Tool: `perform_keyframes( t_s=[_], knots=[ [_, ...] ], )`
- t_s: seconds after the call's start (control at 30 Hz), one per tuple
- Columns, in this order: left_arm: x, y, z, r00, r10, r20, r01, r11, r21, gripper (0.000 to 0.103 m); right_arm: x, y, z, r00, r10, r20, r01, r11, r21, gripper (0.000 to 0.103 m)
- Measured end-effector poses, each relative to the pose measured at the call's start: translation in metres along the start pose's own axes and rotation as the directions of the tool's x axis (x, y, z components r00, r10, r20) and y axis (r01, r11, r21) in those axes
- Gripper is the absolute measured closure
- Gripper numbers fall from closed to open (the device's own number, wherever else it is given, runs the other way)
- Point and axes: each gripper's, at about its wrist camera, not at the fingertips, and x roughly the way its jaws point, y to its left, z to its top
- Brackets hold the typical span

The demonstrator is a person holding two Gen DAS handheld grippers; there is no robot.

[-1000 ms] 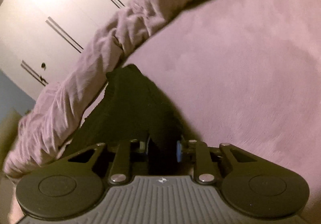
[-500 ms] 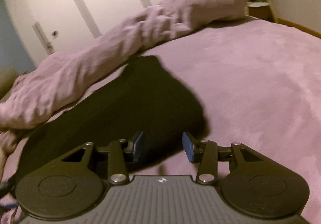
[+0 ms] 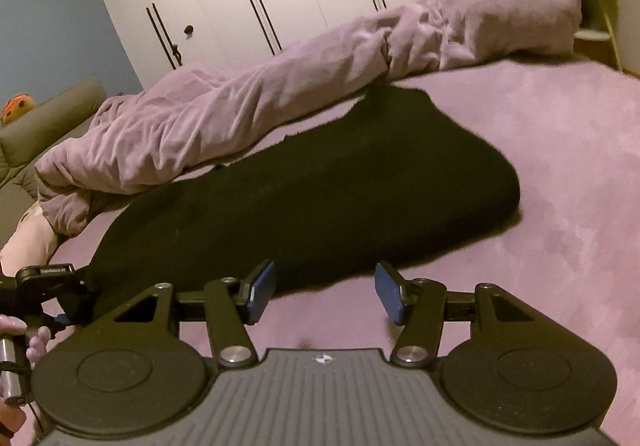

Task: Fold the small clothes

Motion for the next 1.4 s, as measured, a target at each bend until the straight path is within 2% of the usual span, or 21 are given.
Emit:
perform_keyframes(
  t_s=[0.1, 0.2, 0.33, 0.4, 0.5, 0.63, 0.7, 0.77, 0.8, 0.83, 0.87, 0.9, 0.93, 0.97, 1.03, 1.07, 1.13, 1.23, 1.3, 1.37, 1.4],
  knots=[
    [0.001, 0.006, 0.002, 1.000, -0.029, 0.003, 0.029, 0.999, -0.046, 0.022, 0.005, -0.010, -0.001, 1.000, 0.019, -0.008, -0.018, 0.997, 0.071, 0.045],
    [0.002, 0.008, 0.003, 0.998, -0.063, 0.010, 0.063, 0.994, -0.086, 0.014, 0.017, -0.037, 0.004, 0.999, 0.044, 0.004, -0.044, 0.972, 0.229, 0.037],
    [0.004, -0.001, 0.003, 0.999, -0.043, 0.014, 0.044, 0.998, -0.048, 0.013, 0.035, -0.085, 0.008, 0.997, 0.061, 0.043, -0.075, 0.854, 0.515, 0.034],
    [0.006, -0.006, 0.002, 0.999, -0.031, 0.018, 0.031, 0.999, -0.023, 0.013, 0.043, -0.102, 0.009, 0.998, 0.036, 0.056, -0.062, 0.808, 0.585, 0.034],
    [0.008, -0.008, 0.004, 0.999, -0.024, 0.024, 0.024, 1.000, -0.005, 0.019, 0.056, -0.117, 0.014, 0.995, 0.042, 0.095, -0.092, 0.778, 0.621, 0.030],
    [0.010, -0.006, 0.009, 0.999, -0.024, 0.026, 0.024, 1.000, -0.010, 0.040, 0.077, -0.121, 0.022, 0.990, 0.078, 0.120, -0.138, 0.738, 0.660, 0.012],
    [0.012, -0.006, 0.012, 0.999, -0.032, 0.019, 0.032, 0.999, -0.018, 0.047, 0.085, -0.117, 0.028, 0.986, 0.098, 0.136, -0.164, 0.732, 0.661, 0.011],
    [0.013, -0.005, 0.014, 0.999, -0.041, 0.012, 0.041, 0.999, -0.031, 0.055, 0.093, -0.115, 0.032, 0.987, 0.101, 0.128, -0.161, 0.731, 0.663, 0.014],
    [0.014, -0.006, 0.015, 0.999, -0.045, 0.010, 0.045, 0.998, -0.034, 0.058, 0.095, -0.116, 0.035, 0.987, 0.099, 0.124, -0.156, 0.733, 0.662, 0.023],
    [0.014, -0.007, 0.017, 0.999, -0.051, 0.012, 0.051, 0.998, -0.030, 0.064, 0.097, -0.116, 0.036, 0.989, 0.093, 0.114, -0.146, 0.737, 0.660, 0.044],
    [0.013, -0.008, 0.018, 0.999, -0.052, 0.014, 0.053, 0.998, -0.018, 0.069, 0.099, -0.117, 0.037, 0.992, 0.082, 0.098, -0.127, 0.741, 0.659, 0.059],
    [0.012, -0.009, 0.018, 0.999, -0.046, 0.021, 0.047, 0.999, -0.008, 0.071, 0.100, -0.120, 0.037, 0.994, 0.069, 0.081, -0.106, 0.745, 0.659, 0.068],
    [0.010, -0.010, 0.019, 0.999, -0.040, 0.027, 0.040, 0.999, 0.003, 0.076, 0.101, -0.123, 0.036, 0.995, 0.069, 0.069, -0.098, 0.747, 0.657, 0.071],
    [0.008, -0.011, 0.020, 0.999, -0.032, 0.033, 0.032, 0.999, 0.012, 0.080, 0.101, -0.122, 0.037, 0.997, 0.060, 0.052, -0.080, 0.763, 0.642, 0.072],
    [0.000, -0.011, 0.024, 0.998, -0.017, 0.061, 0.016, 1.000, 0.018, 0.083, 0.094, -0.109, 0.043, 1.000, 0.005, 0.021, -0.015, 0.846, 0.533, 0.078],
    [-0.004, -0.010, 0.026, 0.997, -0.019, 0.074, 0.018, 1.000, 0.014, 0.084, 0.089, -0.098, 0.048, 0.999, -0.032, 0.025, 0.017, 0.891, 0.454, 0.080],
    [-0.011, -0.003, 0.030, 0.995, -0.051, 0.080, 0.051, 0.999, -0.009, 0.084, 0.073, -0.080, 0.052, 0.995, -0.061, 0.074, 0.032, 0.938, 0.345, 0.082],
    [-0.014, 0.006, 0.026, 0.994, -0.065, 0.089, 0.065, 0.998, 0.004, 0.084, 0.062, -0.069, 0.048, 0.988, -0.105, 0.113, 0.073, 0.963, 0.260, 0.082],
    [-0.007, 0.008, 0.021, 0.997, -0.019, 0.074, 0.017, 0.999, 0.031, 0.083, 0.076, -0.067, 0.043, 0.986, -0.157, 0.049, 0.144, 0.969, 0.203, 0.079],
    [-0.005, 0.012, 0.017, 0.998, -0.024, 0.062, 0.023, 1.000, 0.008, 0.076, 0.090, -0.078, 0.039, 0.987, -0.159, -0.036, 0.163, 0.957, 0.239, 0.071],
    [-0.007, 0.013, 0.017, 0.997, -0.021, 0.069, 0.020, 1.000, 0.007, 0.073, 0.089, -0.084, 0.039, 0.989, -0.144, -0.036, 0.148, 0.948, 0.282, 0.067]
  ],
)
